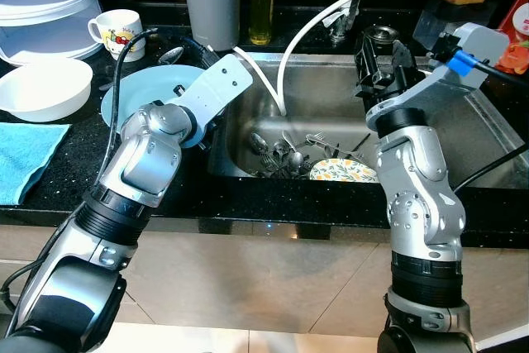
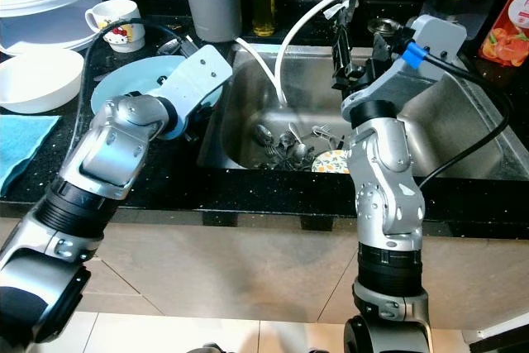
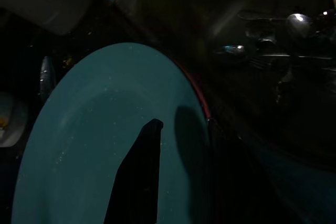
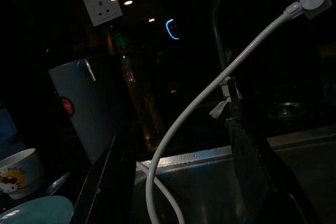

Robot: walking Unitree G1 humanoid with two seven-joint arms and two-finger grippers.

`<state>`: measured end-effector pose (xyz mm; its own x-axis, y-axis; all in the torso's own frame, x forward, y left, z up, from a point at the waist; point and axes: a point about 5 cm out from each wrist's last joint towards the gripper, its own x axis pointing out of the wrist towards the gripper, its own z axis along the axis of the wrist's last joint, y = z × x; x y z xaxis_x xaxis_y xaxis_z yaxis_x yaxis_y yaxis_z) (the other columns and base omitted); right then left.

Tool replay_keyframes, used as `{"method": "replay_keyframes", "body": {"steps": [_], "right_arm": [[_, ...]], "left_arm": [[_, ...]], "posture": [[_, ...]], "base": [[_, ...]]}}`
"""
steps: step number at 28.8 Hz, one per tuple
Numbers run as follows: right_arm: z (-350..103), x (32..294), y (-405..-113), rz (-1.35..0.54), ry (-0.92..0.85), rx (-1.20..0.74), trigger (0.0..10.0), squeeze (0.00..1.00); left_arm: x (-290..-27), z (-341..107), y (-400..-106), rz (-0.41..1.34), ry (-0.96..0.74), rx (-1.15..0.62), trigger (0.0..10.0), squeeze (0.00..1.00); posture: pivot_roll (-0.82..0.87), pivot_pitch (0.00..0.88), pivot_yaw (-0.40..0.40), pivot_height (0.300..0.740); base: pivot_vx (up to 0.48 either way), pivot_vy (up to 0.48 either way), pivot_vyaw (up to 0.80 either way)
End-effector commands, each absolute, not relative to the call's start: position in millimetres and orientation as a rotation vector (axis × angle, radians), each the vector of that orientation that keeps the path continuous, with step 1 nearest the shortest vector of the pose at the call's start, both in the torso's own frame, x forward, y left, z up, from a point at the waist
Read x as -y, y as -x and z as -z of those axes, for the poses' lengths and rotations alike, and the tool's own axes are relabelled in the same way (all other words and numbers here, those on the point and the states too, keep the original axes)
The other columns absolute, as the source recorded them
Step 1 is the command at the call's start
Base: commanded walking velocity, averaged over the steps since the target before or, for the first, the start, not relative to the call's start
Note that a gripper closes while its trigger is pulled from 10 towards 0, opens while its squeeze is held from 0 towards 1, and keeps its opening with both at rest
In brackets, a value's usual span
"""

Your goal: Kitchen organization

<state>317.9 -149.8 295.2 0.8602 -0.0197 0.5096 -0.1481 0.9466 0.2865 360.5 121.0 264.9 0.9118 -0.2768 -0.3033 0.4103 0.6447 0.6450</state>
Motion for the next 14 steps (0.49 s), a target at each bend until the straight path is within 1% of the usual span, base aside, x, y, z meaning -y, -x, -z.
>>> {"method": "replay_keyframes", "body": {"steps": [1,9,14], "right_arm": [[-296.9,149.8,-317.4,-0.068,-0.334,0.545,10.0,0.0],[-296.6,150.0,-317.8,-0.068,-0.334,0.544,10.0,0.0],[-296.2,150.0,-317.8,-0.068,-0.334,0.543,10.0,0.0]], "left_arm": [[-127.6,-263.1,-362.5,0.366,-0.807,-0.196,10.0,0.0],[-130.9,-261.1,-363.5,0.348,-0.845,-0.197,10.0,0.0],[-136.4,-254.8,-362.7,0.344,-0.863,-0.236,10.0,0.0]], "posture": [[0.13,0.092,0.034,0.74],[0.13,0.092,0.033,0.74],[0.13,0.092,0.033,0.74]], "base": [[0.0,0.0,0.0],[0.0,0.0,0.0],[0.0,0.0,0.0]]}}
